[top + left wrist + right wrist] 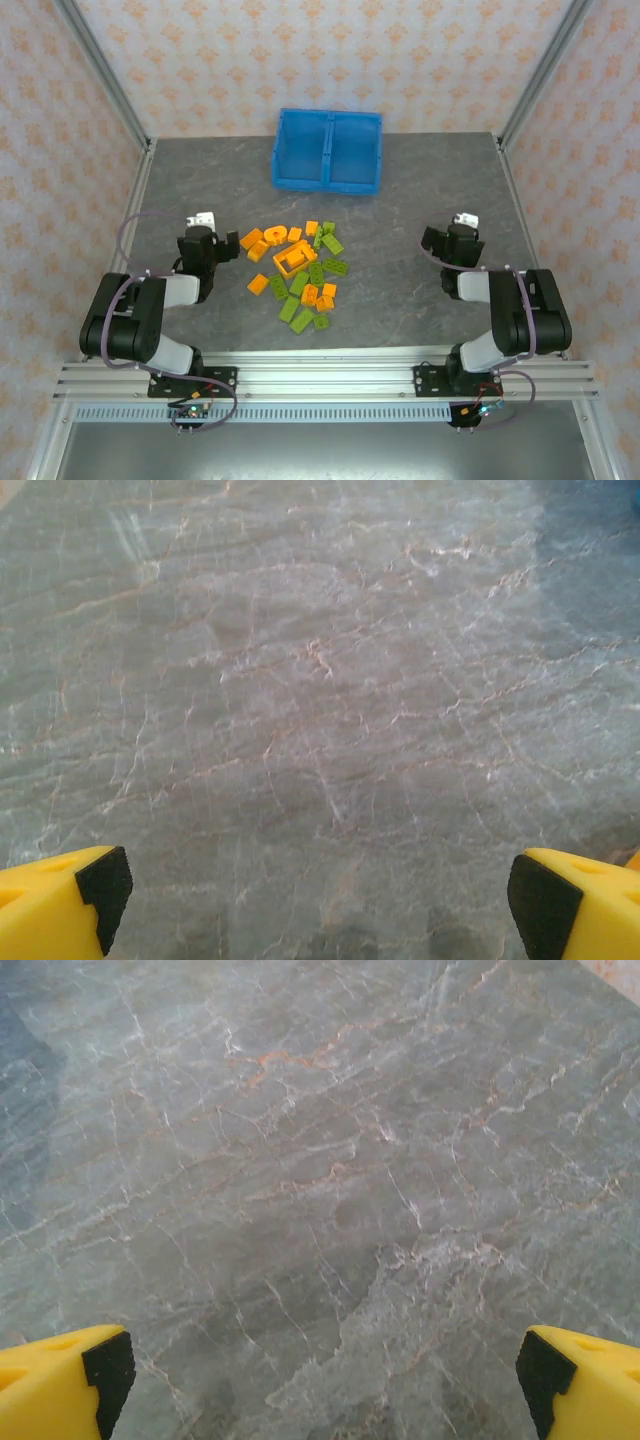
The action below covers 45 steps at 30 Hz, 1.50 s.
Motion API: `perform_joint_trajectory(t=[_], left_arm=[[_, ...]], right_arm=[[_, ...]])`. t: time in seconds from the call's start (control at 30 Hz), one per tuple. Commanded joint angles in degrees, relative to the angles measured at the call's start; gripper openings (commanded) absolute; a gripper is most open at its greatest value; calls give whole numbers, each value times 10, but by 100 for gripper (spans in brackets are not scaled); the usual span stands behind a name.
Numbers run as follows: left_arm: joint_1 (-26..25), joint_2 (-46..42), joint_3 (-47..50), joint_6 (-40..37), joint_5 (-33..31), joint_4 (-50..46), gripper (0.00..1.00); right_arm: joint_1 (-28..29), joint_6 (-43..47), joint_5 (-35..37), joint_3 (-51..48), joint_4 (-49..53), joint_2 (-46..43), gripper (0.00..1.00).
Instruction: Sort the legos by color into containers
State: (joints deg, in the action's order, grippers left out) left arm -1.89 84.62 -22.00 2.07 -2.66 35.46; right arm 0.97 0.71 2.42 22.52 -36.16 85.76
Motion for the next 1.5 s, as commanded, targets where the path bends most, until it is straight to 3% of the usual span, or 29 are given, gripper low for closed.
perform_joint_trajectory(t=[0.0,0.43,0.6,0.7,0.77,0.83,0.9,1.03,1.13,1.3,1.47], left_arm=[[-7,12,-23,-24,-34,74,100],[-7,12,-23,-24,-34,73,100],[-7,11,-22,-25,-34,75,100],[-9,4,-29,-29,-33,58,100],[-15,-4,-21,-32,-41,66,100],[-21,-26,-8,-34,-55,69,100],[-31,-71,2,-34,-78,48,100],[-67,-196,-64,-10,-26,-175,100],[-120,-264,-133,7,23,-324,100],[-217,-307,-264,38,76,-572,100],[-248,-302,-354,-79,235,-791,100]], right_arm=[[6,22,-11,20,-70,12,99],[6,20,-5,23,-64,6,99],[8,-35,72,84,135,-89,99],[8,-95,70,60,175,-192,99],[9,-164,86,102,314,-253,99],[9,-203,58,172,474,-275,99],[12,-228,-18,231,579,-280,99],[89,-247,-141,305,699,-259,99],[170,-261,-155,337,751,-226,99],[304,-228,-126,377,782,-133,99],[384,-143,-134,388,762,-35,99]])
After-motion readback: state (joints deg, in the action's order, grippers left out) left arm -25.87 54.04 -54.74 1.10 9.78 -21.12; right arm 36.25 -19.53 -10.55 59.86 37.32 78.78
